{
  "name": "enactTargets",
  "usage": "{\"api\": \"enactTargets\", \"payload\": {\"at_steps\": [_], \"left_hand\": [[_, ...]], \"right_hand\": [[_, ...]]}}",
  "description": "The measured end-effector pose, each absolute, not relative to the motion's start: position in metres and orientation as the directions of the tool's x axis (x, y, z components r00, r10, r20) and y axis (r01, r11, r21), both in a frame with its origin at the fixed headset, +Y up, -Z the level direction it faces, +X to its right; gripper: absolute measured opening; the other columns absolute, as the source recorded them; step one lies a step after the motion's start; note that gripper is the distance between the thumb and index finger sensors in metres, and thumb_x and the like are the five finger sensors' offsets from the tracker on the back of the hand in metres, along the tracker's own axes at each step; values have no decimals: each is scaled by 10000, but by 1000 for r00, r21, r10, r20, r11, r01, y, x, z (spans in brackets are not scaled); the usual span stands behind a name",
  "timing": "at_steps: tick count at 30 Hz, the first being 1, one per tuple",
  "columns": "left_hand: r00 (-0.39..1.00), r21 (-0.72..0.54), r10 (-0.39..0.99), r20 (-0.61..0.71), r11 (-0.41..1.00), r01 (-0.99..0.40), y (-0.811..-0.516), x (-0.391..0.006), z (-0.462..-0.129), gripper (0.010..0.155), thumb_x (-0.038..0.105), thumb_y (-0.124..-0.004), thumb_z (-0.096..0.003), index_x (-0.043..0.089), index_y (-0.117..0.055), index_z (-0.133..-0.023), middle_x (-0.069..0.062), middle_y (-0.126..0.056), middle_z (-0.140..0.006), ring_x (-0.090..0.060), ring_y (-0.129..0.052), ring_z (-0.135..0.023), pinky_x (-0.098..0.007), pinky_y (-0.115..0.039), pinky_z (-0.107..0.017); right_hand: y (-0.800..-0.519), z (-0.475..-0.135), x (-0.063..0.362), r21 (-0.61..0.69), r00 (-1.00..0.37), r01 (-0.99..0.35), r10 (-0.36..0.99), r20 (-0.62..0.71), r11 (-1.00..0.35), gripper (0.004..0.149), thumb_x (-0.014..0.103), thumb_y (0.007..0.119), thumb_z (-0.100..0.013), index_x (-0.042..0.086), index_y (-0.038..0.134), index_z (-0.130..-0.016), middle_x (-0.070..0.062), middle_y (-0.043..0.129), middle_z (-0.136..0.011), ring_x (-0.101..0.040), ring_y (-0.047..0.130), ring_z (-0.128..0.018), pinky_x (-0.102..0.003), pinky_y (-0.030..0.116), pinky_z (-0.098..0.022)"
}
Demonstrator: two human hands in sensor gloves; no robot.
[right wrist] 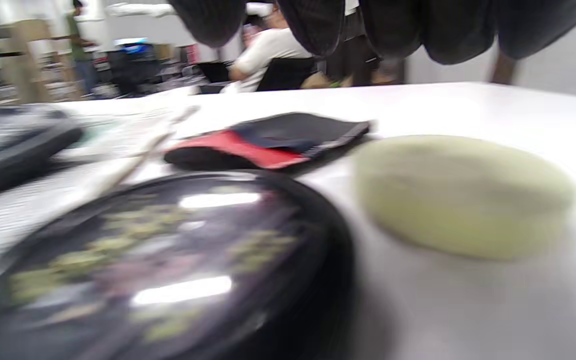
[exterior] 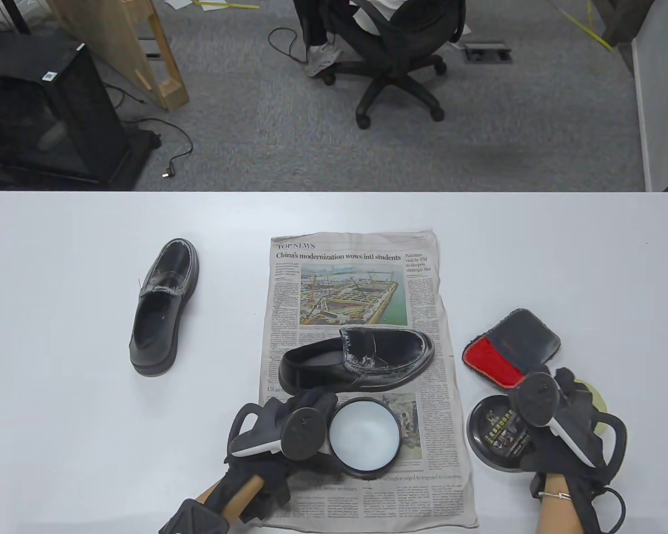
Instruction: Dip and apply leather care cream with polishing sponge on shoes
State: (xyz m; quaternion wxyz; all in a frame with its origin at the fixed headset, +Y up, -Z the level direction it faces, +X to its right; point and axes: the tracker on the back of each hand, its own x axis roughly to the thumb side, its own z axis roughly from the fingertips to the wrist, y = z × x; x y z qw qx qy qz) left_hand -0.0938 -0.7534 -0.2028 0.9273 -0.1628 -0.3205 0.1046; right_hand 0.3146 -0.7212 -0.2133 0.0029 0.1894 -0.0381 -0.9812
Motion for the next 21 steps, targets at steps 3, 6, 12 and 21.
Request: {"api": "enactTargets", "payload": {"at_steps": [3,6,12,21], "left_hand": [[744,-389,346,572,913,-125,-755,-87,-200,1141,639,-757,-427,-32,-230,-1184,-374,-304,-1214,-583,-451,-1051,-702,-531,-712],[743,-397,323,586,914,-84,-760,-81,-198,1149,646,-742,-435,-36,-196,-1182,-387,-272,-1212,-594,-428,-1052,-705,-526,-712],[755,-404,318,574,912,-78,-767,-80,-198,1108,638,-732,-448,10,-190,-1183,-357,-284,-1222,-576,-439,-1058,-699,-535,-713],[757,-416,335,561,905,-93,-767,-82,-199,1101,632,-732,-454,6,-189,-1179,-340,-297,-1225,-538,-453,-1067,-686,-538,-715]], "right_hand": [[-740,-216,340,115,-886,-153,85,-456,-981,646,467,527,-629,112,465,-1165,-323,440,-1181,-648,506,-1002,-711,570,-654],[-759,-219,356,187,-845,-287,157,-512,-939,734,553,572,-588,136,426,-1174,-288,346,-1203,-644,388,-1030,-739,550,-649],[-764,-226,356,240,-842,-141,-11,-540,-961,781,509,764,-503,244,395,-1138,-193,368,-1197,-535,490,-1030,-549,701,-705],[-726,-219,333,-173,-870,31,59,-490,-984,380,300,783,-537,278,749,-915,1,855,-896,-219,881,-822,-319,871,-629]]}}
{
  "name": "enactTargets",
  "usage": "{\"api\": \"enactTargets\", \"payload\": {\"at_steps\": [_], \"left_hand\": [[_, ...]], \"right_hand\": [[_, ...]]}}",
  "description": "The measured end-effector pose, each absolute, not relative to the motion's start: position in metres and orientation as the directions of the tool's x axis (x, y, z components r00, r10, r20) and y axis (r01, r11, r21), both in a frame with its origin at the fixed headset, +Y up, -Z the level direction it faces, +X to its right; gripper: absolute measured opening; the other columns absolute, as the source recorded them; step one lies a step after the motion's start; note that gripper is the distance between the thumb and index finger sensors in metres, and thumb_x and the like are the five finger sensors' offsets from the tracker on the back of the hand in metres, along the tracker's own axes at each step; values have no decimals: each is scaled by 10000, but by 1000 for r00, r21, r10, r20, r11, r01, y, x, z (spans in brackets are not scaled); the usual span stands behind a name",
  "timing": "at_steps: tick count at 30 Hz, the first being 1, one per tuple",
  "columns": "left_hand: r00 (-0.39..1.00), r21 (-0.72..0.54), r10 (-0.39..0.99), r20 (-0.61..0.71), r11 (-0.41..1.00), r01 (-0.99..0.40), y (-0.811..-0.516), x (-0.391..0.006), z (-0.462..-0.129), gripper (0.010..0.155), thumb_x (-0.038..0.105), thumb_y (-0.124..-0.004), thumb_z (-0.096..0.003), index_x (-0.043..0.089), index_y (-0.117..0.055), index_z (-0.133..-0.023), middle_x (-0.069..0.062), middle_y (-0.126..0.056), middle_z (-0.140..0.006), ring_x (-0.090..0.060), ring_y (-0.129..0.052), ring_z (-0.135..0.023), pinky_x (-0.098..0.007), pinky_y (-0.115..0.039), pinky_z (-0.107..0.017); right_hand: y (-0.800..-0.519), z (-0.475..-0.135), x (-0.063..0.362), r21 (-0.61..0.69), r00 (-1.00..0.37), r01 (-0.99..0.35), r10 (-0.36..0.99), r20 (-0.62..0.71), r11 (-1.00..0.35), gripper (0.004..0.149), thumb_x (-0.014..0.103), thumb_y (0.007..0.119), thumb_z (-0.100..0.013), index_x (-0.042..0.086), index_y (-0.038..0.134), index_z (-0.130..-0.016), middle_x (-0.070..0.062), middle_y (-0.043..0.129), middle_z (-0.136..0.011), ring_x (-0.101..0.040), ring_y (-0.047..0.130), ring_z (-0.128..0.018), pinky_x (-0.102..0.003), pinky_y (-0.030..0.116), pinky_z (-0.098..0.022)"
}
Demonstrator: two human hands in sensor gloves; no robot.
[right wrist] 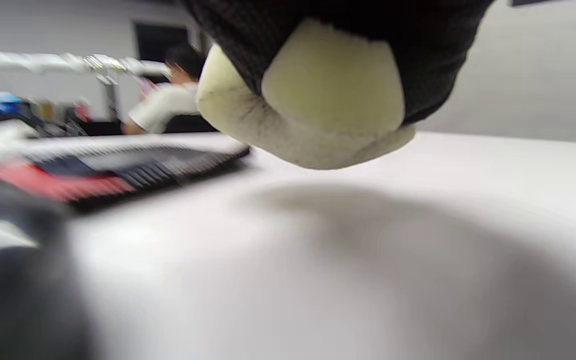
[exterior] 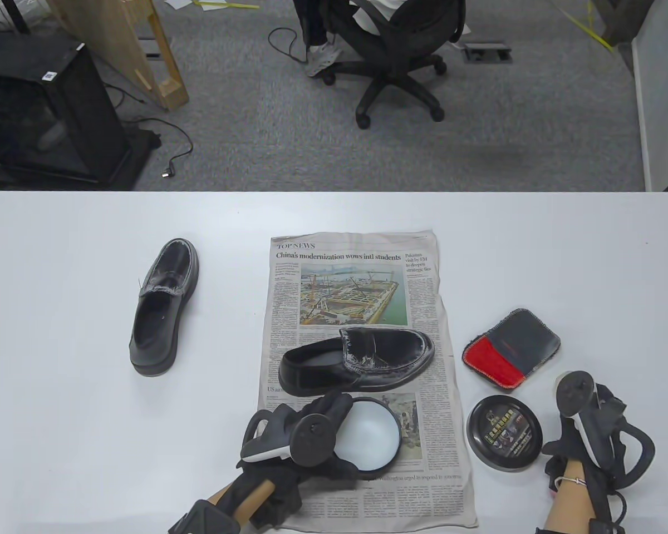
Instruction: Dip and apply leather care cream with polishing sponge on shoes
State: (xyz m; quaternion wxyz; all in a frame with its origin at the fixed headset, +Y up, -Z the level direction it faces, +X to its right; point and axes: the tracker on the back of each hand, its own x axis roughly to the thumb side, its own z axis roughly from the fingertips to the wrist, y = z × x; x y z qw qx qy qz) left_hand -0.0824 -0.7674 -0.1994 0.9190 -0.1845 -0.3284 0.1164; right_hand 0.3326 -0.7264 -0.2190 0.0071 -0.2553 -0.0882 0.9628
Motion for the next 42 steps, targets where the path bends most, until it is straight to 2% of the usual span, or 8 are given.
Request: {"api": "enactTargets", "payload": {"at_steps": [3,7,13,18,23,28,36,42], "left_hand": [[757,-418,338,559,903,-95,-767,-83,-199,1101,633,-730,-454,9,-184,-1179,-341,-297,-1225,-535,-454,-1067,-682,-530,-717],[759,-420,344,552,902,-103,-768,-83,-200,1101,634,-735,-447,20,-189,-1179,-329,-307,-1228,-518,-467,-1071,-674,-528,-721],[767,-421,363,530,897,-134,-768,-84,-201,1101,629,-761,-422,42,-222,-1182,-306,-355,-1228,-487,-510,-1069,-661,-536,-723],[775,-414,361,519,899,-142,-768,-84,-203,1097,625,-767,-413,49,-237,-1182,-298,-378,-1227,-477,-532,-1066,-649,-546,-727],[789,-384,305,533,918,-95,-765,-81,-203,1085,624,-749,-411,41,-258,-1183,-298,-405,-1226,-474,-553,-1065,-659,-575,-716],[789,-393,317,526,914,-105,-765,-81,-204,1083,621,-752,-409,44,-260,-1182,-298,-409,-1225,-470,-553,-1066,-660,-575,-715],[784,-405,325,530,909,-103,-762,-82,-205,1090,618,-769,-424,33,-256,-1186,-326,-403,-1221,-521,-527,-1055,-662,-574,-714],[816,-116,218,535,976,-185,-708,-102,-206,946,599,-770,-455,87,-440,-1179,-266,-547,-1202,-474,-640,-1028,-617,-649,-711]], "right_hand": [[-701,-214,293,-258,-965,-114,169,-201,-959,384,305,790,-528,268,764,-909,-7,878,-869,-214,907,-789,-312,891,-605],[-689,-199,210,-84,-891,-359,314,327,-930,390,305,780,-530,279,750,-918,6,860,-891,-203,887,-824,-315,882,-626],[-718,-183,94,0,-793,-83,66,606,-997,395,302,763,-534,307,725,-927,35,821,-933,-195,828,-907,-390,797,-703],[-745,-179,58,-117,-734,212,-237,636,-970,399,291,744,-538,313,687,-932,42,804,-922,-195,845,-870,-378,785,-706],[-742,-183,58,16,-747,128,-86,659,-992,386,244,758,-536,258,725,-921,-26,822,-895,-249,880,-785,-368,831,-640],[-736,-176,51,30,-710,213,-134,691,-977,389,248,762,-541,237,733,-929,-42,841,-883,-244,917,-747,-348,875,-599],[-735,-182,67,69,-748,85,-17,664,-994,397,253,747,-543,259,715,-938,-27,818,-899,-238,894,-783,-363,856,-627],[-687,-201,116,-128,-870,-116,38,492,-985,410,248,730,-559,253,691,-967,-32,789,-932,-248,855,-828,-397,812,-664]]}}
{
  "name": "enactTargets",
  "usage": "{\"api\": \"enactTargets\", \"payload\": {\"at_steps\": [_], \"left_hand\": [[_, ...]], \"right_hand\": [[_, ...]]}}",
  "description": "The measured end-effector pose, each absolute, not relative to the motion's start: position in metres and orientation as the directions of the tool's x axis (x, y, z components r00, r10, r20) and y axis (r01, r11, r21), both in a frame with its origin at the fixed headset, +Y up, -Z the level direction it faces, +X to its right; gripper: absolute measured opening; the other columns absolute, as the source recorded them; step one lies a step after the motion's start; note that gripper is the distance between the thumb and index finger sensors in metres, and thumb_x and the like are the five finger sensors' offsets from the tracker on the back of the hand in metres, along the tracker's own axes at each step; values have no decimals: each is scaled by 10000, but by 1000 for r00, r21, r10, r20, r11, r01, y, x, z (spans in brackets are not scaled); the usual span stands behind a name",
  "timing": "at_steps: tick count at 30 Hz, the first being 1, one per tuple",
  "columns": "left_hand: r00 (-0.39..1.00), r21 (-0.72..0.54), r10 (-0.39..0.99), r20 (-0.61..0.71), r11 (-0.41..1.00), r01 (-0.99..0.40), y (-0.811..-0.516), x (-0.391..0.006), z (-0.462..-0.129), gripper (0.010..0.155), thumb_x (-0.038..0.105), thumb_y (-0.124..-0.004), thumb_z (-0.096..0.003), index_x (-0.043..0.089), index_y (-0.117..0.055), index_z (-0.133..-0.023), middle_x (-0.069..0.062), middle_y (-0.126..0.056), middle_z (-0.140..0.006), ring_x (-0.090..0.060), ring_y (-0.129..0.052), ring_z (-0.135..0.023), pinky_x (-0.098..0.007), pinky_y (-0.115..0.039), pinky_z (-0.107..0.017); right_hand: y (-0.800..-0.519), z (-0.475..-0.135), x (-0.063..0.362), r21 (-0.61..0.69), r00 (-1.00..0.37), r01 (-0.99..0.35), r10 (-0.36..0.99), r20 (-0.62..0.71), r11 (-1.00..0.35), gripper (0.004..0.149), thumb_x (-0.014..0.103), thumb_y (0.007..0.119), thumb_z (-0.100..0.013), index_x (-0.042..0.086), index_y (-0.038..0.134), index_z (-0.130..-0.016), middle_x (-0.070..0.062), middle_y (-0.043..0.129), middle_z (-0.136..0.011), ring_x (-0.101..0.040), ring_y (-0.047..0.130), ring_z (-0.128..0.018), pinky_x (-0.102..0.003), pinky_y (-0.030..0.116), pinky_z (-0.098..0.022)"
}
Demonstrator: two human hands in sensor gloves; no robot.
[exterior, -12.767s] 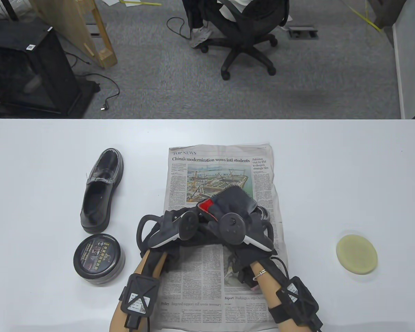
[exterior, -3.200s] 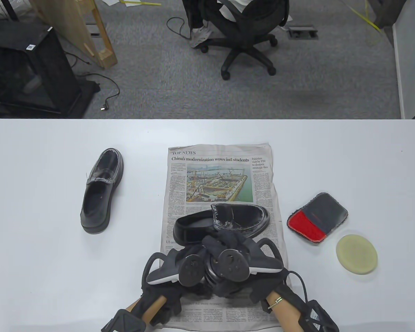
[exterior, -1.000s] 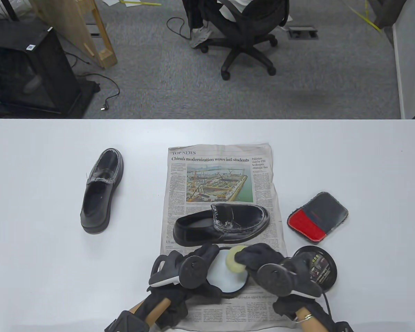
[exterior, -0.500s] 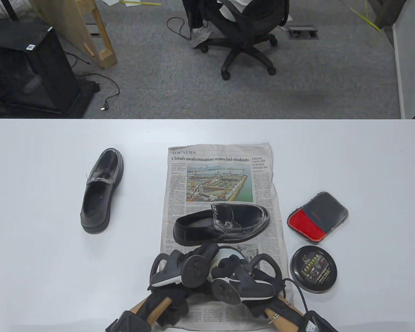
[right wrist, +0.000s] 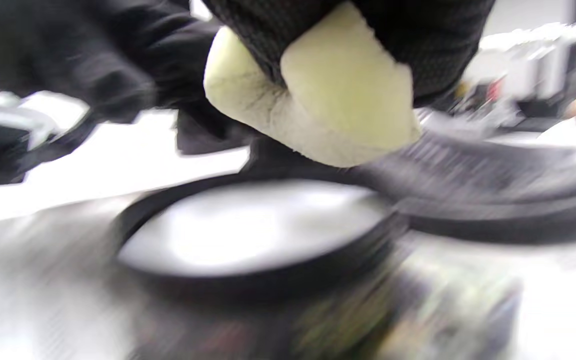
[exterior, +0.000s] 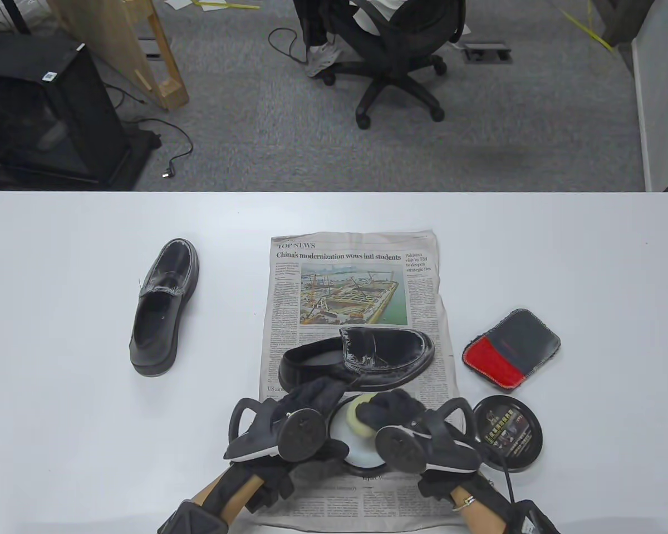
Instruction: Dip and apply leather care cream with polishing sponge on shoes
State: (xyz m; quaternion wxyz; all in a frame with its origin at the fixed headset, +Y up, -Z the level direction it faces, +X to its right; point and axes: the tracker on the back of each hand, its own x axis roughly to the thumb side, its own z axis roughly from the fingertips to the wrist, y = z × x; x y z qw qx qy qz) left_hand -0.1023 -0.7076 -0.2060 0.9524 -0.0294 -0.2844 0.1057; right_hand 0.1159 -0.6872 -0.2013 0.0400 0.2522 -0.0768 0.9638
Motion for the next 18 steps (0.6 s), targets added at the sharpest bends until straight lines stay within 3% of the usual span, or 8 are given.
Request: {"api": "enactTargets", "payload": {"at_steps": [3,6,9,12,15,18], "left_hand": [[876,29,142,462,984,-175,-692,-104,-220,943,598,-772,-456,106,-431,-1184,-259,-513,-1220,-480,-592,-1056,-628,-619,-732],[925,-8,16,379,1000,-14,-697,-96,-248,1017,619,-768,-446,87,-355,-1209,-306,-405,-1249,-552,-458,-1086,-690,-549,-740],[945,-122,-63,321,987,108,-715,-91,-275,1073,644,-765,-426,79,-305,-1214,-315,-379,-1256,-567,-438,-1091,-702,-546,-740],[949,-198,-93,302,967,158,-734,-92,-290,1054,653,-785,-399,128,-362,-1210,-231,-525,-1244,-482,-617,-1075,-661,-623,-735],[953,-103,-118,281,983,152,-738,-94,-292,989,650,-829,-336,223,-492,-1162,-94,-713,-1165,-364,-782,-1002,-564,-727,-712],[963,-90,-109,247,987,135,-742,-97,-295,956,657,-829,-303,264,-540,-1125,-31,-794,-1083,-291,-853,-914,-481,-779,-667]], "right_hand": [[-685,-225,144,-272,-958,-94,13,287,-958,421,249,710,-574,244,662,-992,-41,764,-958,-265,829,-856,-415,787,-682],[-701,-255,158,-279,-988,-47,5,151,-959,414,248,698,-577,266,657,-988,-34,742,-995,-290,784,-917,-464,731,-715],[-717,-274,155,-226,-991,-34,4,133,-974,411,260,690,-581,272,654,-990,-42,714,-1033,-296,770,-930,-461,720,-722],[-732,-283,142,-85,-980,8,-25,199,-996,435,310,679,-587,278,617,-1016,-71,599,-1134,-378,647,-1012,-534,628,-748],[-735,-286,135,-80,-961,159,-172,215,-984,536,381,707,-564,282,514,-1054,-69,538,-1159,-371,622,-1029,-546,626,-752],[-736,-293,133,-134,-966,186,-206,154,-973,405,295,700,-579,341,565,-958,-12,614,-1098,-299,718,-951,-445,707,-727]]}}
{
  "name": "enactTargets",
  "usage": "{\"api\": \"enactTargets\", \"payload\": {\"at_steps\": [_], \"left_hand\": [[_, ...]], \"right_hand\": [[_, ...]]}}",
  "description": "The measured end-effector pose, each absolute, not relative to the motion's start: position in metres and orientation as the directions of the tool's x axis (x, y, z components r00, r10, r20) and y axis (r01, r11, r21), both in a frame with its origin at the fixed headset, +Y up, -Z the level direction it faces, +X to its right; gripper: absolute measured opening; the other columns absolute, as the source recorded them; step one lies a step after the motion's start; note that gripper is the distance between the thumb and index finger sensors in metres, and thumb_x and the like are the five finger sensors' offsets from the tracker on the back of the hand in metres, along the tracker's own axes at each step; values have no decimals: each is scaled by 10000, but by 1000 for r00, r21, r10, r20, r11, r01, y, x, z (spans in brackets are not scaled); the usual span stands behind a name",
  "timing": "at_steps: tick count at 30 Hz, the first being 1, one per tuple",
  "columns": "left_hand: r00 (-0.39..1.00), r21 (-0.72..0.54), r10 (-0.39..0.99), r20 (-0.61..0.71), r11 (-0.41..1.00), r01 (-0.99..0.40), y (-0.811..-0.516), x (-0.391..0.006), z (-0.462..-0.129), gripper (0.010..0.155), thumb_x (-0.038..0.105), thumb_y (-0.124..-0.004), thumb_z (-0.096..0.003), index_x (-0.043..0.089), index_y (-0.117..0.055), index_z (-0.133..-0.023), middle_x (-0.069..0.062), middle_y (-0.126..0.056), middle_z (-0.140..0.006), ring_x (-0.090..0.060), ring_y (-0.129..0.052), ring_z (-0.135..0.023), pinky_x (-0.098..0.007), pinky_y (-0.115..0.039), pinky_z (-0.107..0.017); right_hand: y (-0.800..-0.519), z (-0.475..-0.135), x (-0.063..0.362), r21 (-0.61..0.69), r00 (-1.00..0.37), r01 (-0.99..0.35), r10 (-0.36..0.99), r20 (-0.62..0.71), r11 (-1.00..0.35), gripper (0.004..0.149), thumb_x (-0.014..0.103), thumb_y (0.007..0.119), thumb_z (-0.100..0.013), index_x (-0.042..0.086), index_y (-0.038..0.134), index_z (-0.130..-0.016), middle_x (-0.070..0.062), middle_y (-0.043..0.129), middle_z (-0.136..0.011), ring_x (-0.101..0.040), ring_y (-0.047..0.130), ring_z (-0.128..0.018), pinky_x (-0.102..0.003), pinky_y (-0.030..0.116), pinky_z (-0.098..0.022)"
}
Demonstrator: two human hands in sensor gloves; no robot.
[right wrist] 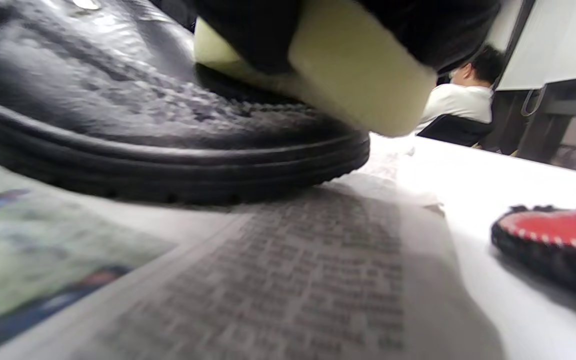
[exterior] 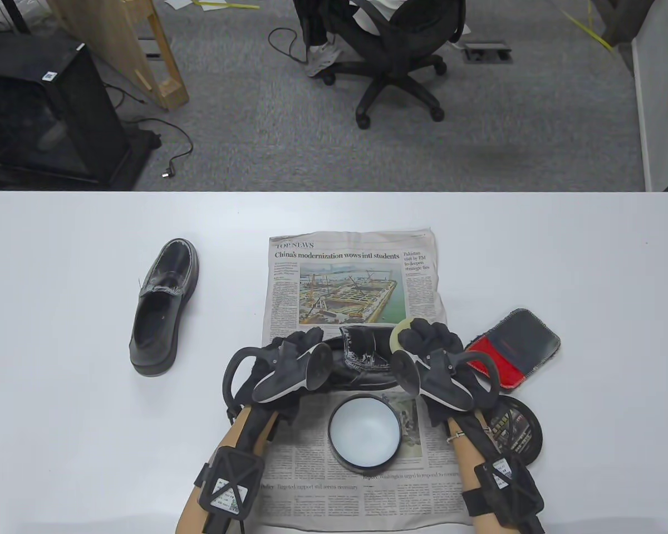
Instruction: Dip and apply leather care cream with polishing sponge on shoes
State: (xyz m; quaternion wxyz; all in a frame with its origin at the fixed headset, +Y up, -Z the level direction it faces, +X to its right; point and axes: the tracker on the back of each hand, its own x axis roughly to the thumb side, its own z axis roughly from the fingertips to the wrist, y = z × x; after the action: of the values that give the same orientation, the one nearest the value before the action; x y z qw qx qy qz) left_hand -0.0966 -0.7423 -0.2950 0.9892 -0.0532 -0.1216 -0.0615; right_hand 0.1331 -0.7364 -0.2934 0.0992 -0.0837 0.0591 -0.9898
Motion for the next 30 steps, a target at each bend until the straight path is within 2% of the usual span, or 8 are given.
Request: {"api": "enactTargets", "payload": {"at_steps": [1,4,7,11,15,19,23,30], "left_hand": [[964,-91,-113,242,986,138,-743,-97,-295,951,660,-823,-298,265,-553,-1119,-22,-804,-1068,-282,-857,-901,-467,-784,-660],[966,-86,-106,236,988,129,-745,-98,-295,931,660,-810,-297,276,-569,-1110,-14,-816,-1053,-272,-856,-885,-436,-798,-638],[969,-94,-91,232,989,116,-745,-99,-295,918,652,-812,-294,283,-581,-1103,-14,-816,-1053,-278,-850,-883,-418,-802,-629],[964,-109,-84,252,987,114,-746,-97,-297,890,628,-818,-300,296,-591,-1094,-9,-803,-1075,-292,-831,-909,-451,-785,-665],[957,-138,-84,276,982,126,-745,-96,-300,857,616,-811,-307,336,-587,-1085,39,-776,-1107,-269,-815,-957,-447,-783,-694],[956,-138,-74,283,983,117,-746,-98,-300,858,618,-807,-308,343,-578,-1088,51,-768,-1115,-252,-811,-975,-443,-783,-708],[960,-137,-50,274,987,90,-747,-101,-299,870,621,-809,-305,333,-580,-1094,42,-779,-1109,-254,-820,-968,-438,-788,-713],[964,-148,-41,263,986,82,-747,-101,-300,888,627,-810,-303,309,-586,-1102,15,-795,-1104,-257,-826,-965,-430,-780,-737]], "right_hand": [[-737,-296,133,-157,-968,191,-212,133,-969,368,267,711,-571,354,596,-910,8,647,-1073,-277,762,-914,-386,753,-699],[-738,-300,139,-141,-964,225,-241,111,-964,334,234,726,-562,356,615,-852,22,680,-1043,-233,830,-854,-327,809,-663],[-738,-292,145,-138,-965,202,-221,142,-970,333,209,727,-564,331,625,-857,-12,683,-1036,-239,845,-832,-320,827,-645],[-740,-267,139,-200,-936,209,-255,242,-957,332,203,726,-564,304,642,-869,-55,687,-1022,-246,854,-818,-315,837,-637],[-733,-266,117,-218,-932,126,-191,307,-968,326,196,722,-563,310,654,-861,-34,708,-1008,-250,849,-827,-326,825,-654],[-727,-290,107,-210,-954,104,-157,254,-972,313,179,712,-560,326,656,-831,-2,728,-983,-244,843,-832,-353,810,-662],[-729,-313,121,-137,-982,102,-122,147,-985,313,162,693,-566,305,649,-840,-26,724,-982,-263,842,-804,-355,802,-633],[-734,-289,151,-124,-978,100,-120,168,-987,325,157,687,-568,256,637,-873,-93,707,-997,-275,849,-789,-352,811,-617]]}}
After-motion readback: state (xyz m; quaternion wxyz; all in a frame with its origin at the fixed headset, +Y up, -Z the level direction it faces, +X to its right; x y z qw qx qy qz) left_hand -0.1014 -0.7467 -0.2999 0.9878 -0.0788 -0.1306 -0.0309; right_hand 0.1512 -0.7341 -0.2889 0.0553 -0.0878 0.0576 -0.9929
